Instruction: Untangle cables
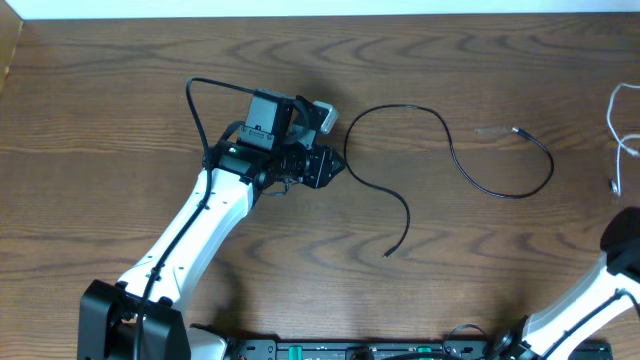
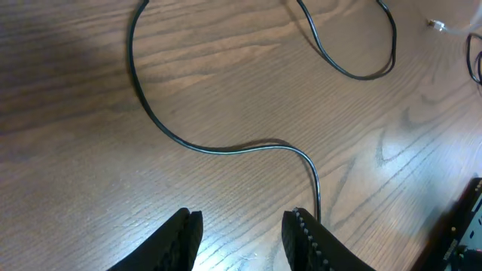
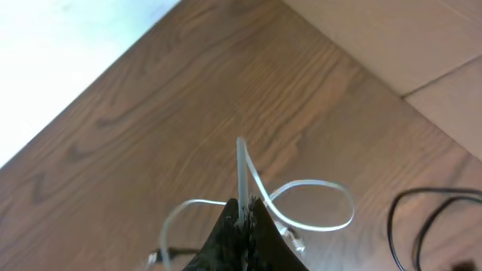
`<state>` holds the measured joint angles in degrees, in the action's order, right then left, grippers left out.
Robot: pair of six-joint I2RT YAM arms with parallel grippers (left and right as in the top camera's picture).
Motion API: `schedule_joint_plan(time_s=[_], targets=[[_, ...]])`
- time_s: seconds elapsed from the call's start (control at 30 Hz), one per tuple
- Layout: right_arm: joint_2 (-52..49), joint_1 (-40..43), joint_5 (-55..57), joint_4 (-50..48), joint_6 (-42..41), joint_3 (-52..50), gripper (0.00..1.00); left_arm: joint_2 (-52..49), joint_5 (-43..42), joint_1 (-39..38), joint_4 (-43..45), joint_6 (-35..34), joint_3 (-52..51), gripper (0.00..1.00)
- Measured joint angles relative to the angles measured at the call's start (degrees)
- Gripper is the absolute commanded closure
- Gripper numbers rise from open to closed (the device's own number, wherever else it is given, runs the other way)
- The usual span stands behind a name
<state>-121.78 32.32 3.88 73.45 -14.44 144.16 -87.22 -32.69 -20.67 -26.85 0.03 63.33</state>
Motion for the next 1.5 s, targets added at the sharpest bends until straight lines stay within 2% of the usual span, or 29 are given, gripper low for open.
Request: schedule_joint_plan(time_s=[0.27,0.63,0.97,1.27,1.3,1.33,1.37,1.4,1.43,1.47,1.5], targets=[[-6.80,3.48,4.94,-4.44,-0.02,-0.02,0.99,0.00,-0.02,0.00,1.18,-0.04,0.00,0.60],[-7.85,14.45,9.07,-6.05,1.20,0.00,0.99,0.00,0.00,0.00,2.45,-0.17,0.00,0.60],[-16.68,12.70,5.35,-6.56,4.85,0.00,0.99,0.00,-0.02,0.00,3.10,-0.17,0.00,0.60],[-19.39,9.99,2.49,-5.99,7.67,0.00,0.98,0.00,-0.02,-0.02,3.10,-0.17,0.00,0.60],[-19.39,9.57,2.58,-5.86,7.67,0.00,0.95,0.00,-0.02,-0.02,3.08,-0.20,0.00,0.60],[-19.39,9.25,2.67,-5.51,7.65,0.00,0.87,0.00,-0.02,-0.02,3.10,-0.20,0.00,0.60],[-19.39,9.05,2.97,-5.20,7.56,0.00,0.75,0.00,-0.02,-0.02,3.10,-0.17,0.00,0.60],[-19.39,8.87,3.37,-4.79,7.52,0.00,0.58,0.00,0.00,-0.02,3.10,-0.20,0.00,0.60],[-19.39,8.81,3.93,-4.22,7.21,0.00,0.55,0.00,-0.02,-0.02,3.10,-0.17,0.00,0.59],[-19.39,8.83,4.26,-3.91,7.04,0.00,0.43,0.00,0.00,-0.02,3.10,-0.20,0.00,0.60],[-19.39,8.85,4.76,-3.37,7.06,0.00,0.41,0.00,0.00,-0.02,3.10,-0.20,0.00,0.60]])
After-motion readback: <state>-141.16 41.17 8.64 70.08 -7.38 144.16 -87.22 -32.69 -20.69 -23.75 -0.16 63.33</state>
